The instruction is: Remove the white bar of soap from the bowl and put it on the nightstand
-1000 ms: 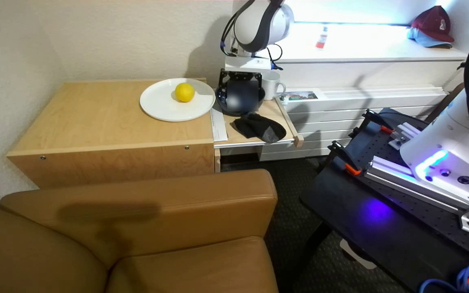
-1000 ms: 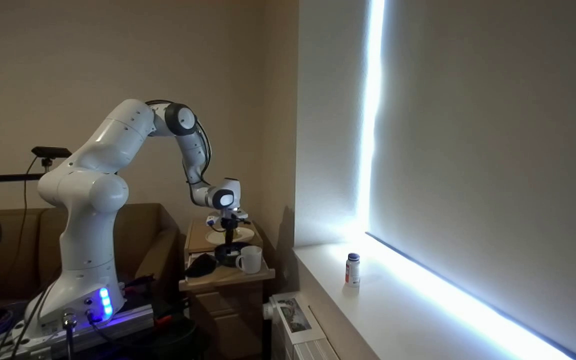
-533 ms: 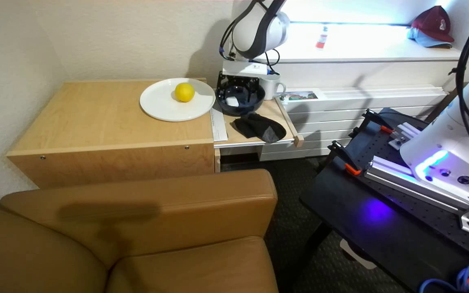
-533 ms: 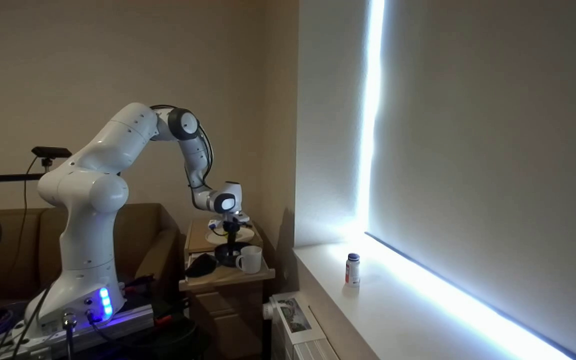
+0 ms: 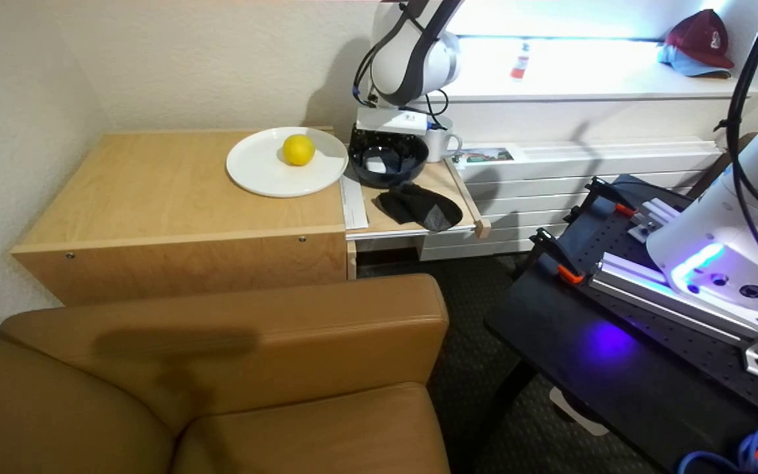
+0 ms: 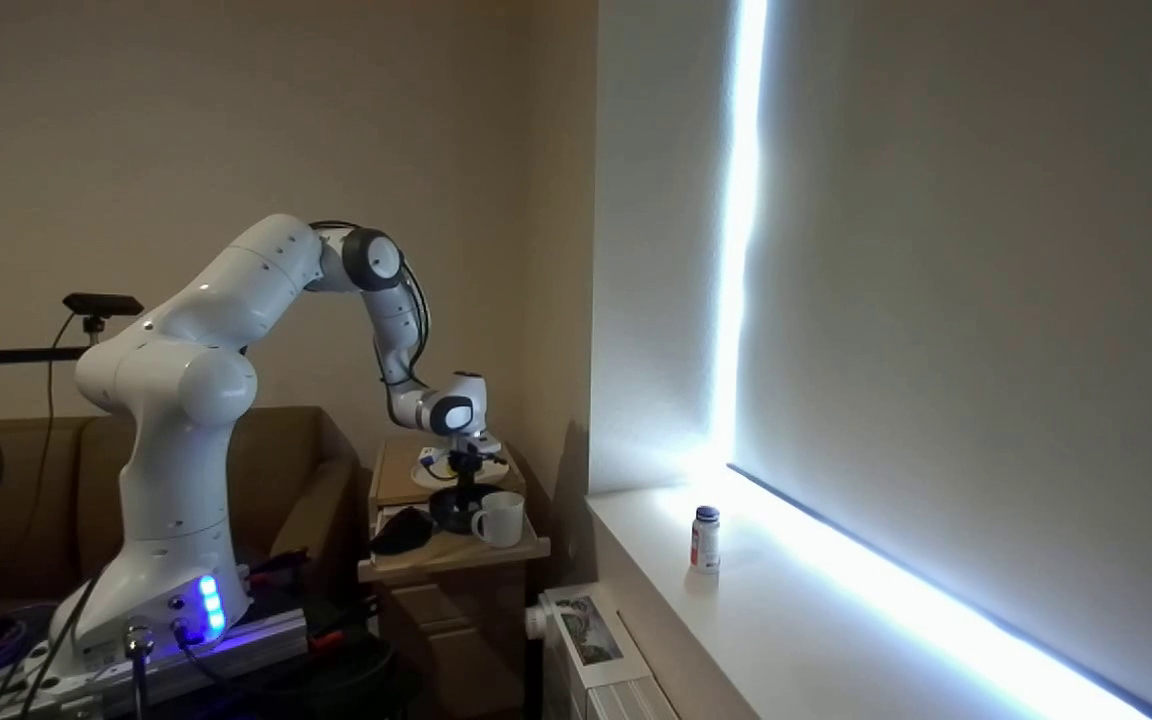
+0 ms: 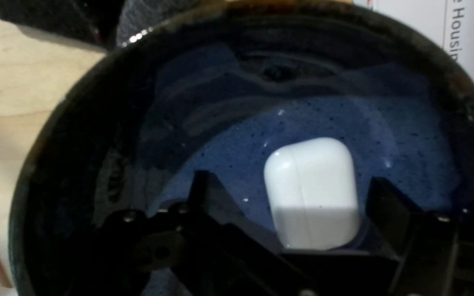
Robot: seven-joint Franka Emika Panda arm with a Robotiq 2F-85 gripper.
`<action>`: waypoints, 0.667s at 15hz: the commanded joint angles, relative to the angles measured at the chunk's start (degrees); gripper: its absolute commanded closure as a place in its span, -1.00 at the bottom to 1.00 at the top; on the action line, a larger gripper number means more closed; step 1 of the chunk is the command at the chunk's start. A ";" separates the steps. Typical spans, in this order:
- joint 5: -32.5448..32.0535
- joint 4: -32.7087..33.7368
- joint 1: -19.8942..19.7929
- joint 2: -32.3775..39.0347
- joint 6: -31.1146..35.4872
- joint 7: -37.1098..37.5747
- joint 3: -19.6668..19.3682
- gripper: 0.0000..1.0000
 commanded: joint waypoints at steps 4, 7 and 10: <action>1.49 1.73 -0.15 1.03 0.15 -0.33 -0.24 0.10; 1.76 1.74 -0.24 0.78 0.27 -0.30 -0.06 0.50; 2.32 1.24 -0.71 0.56 0.56 -0.52 0.20 0.50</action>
